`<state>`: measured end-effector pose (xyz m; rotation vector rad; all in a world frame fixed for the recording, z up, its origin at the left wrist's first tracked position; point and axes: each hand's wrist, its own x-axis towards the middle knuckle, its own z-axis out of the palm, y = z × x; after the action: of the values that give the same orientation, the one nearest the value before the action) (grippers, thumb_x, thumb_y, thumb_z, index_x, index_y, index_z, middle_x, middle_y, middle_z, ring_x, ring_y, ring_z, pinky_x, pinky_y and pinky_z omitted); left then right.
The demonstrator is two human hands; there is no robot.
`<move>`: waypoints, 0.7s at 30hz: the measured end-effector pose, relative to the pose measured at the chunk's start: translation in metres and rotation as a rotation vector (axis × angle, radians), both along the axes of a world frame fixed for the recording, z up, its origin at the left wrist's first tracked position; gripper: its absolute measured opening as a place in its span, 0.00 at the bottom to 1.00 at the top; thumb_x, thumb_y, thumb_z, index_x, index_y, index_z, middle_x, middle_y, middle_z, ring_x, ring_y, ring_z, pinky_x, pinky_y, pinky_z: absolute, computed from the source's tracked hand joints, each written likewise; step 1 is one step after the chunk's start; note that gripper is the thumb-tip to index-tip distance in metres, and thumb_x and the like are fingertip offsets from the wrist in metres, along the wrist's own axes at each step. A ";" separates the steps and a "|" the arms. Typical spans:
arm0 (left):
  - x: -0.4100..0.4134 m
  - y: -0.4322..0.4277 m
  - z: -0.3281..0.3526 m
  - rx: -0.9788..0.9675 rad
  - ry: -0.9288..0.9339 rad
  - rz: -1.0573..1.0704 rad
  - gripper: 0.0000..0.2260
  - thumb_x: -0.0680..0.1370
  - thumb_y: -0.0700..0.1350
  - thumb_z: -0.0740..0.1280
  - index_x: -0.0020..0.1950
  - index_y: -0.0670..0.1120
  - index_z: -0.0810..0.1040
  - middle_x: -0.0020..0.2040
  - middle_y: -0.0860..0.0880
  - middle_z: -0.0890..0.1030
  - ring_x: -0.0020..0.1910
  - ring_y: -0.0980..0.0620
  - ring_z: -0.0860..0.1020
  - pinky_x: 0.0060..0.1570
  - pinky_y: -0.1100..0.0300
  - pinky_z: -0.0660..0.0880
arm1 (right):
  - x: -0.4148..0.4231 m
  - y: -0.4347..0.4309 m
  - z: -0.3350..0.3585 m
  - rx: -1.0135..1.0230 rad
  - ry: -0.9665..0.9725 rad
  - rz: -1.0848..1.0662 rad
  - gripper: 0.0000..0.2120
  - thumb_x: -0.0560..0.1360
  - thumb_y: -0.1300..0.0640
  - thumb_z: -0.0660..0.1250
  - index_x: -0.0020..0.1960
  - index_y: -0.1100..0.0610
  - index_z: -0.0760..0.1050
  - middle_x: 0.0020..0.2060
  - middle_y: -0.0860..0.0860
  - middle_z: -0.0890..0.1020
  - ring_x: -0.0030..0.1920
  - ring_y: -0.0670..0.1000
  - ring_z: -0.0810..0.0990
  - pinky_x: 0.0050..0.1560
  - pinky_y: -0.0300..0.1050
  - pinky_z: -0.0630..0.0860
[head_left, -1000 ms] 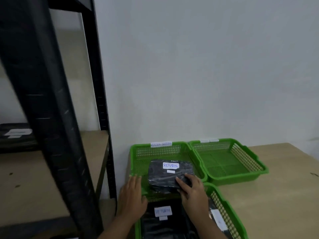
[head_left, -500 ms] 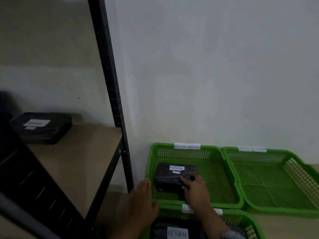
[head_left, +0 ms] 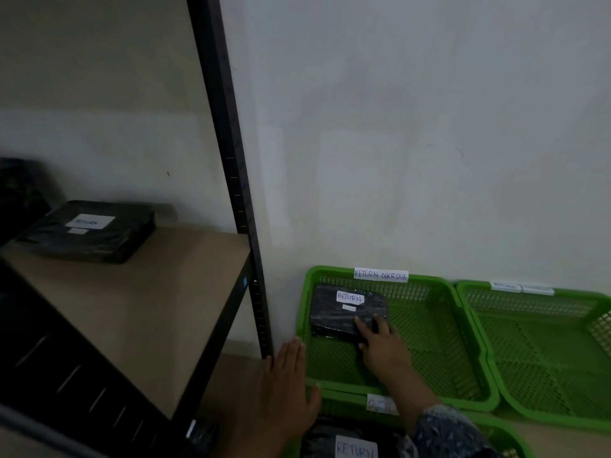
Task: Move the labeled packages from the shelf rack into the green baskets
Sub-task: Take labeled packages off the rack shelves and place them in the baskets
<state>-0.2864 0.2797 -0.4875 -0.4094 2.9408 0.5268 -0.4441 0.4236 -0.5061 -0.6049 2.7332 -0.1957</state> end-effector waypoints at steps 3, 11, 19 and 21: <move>0.001 0.001 0.001 0.004 -0.011 0.009 0.32 0.80 0.55 0.52 0.76 0.44 0.40 0.75 0.49 0.37 0.74 0.50 0.39 0.72 0.48 0.42 | 0.000 -0.002 0.004 0.009 -0.022 -0.012 0.26 0.81 0.48 0.52 0.76 0.39 0.47 0.77 0.51 0.47 0.75 0.65 0.49 0.71 0.58 0.62; 0.003 0.008 0.014 -0.065 -0.045 0.016 0.30 0.81 0.53 0.52 0.75 0.43 0.39 0.76 0.46 0.38 0.74 0.48 0.38 0.72 0.47 0.46 | 0.031 0.008 0.023 -0.174 0.152 -0.028 0.26 0.81 0.50 0.52 0.77 0.46 0.49 0.77 0.53 0.54 0.76 0.60 0.50 0.73 0.55 0.59; 0.028 0.023 0.042 -0.127 0.133 -0.078 0.30 0.80 0.52 0.54 0.76 0.46 0.44 0.77 0.47 0.46 0.75 0.48 0.43 0.72 0.48 0.48 | 0.110 0.024 0.049 -0.280 0.273 -0.014 0.25 0.80 0.49 0.54 0.75 0.51 0.55 0.76 0.52 0.58 0.76 0.56 0.52 0.74 0.50 0.54; 0.042 0.026 0.049 -0.115 0.183 -0.109 0.29 0.80 0.52 0.54 0.76 0.47 0.44 0.77 0.48 0.46 0.75 0.49 0.44 0.72 0.49 0.48 | 0.131 0.027 0.058 -0.304 0.294 -0.027 0.25 0.80 0.49 0.55 0.75 0.51 0.56 0.76 0.53 0.58 0.76 0.56 0.52 0.74 0.50 0.54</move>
<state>-0.2442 0.3054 -0.4389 -0.2205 3.1579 0.4030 -0.3133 0.4507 -0.4479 -0.7278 3.0216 -0.5789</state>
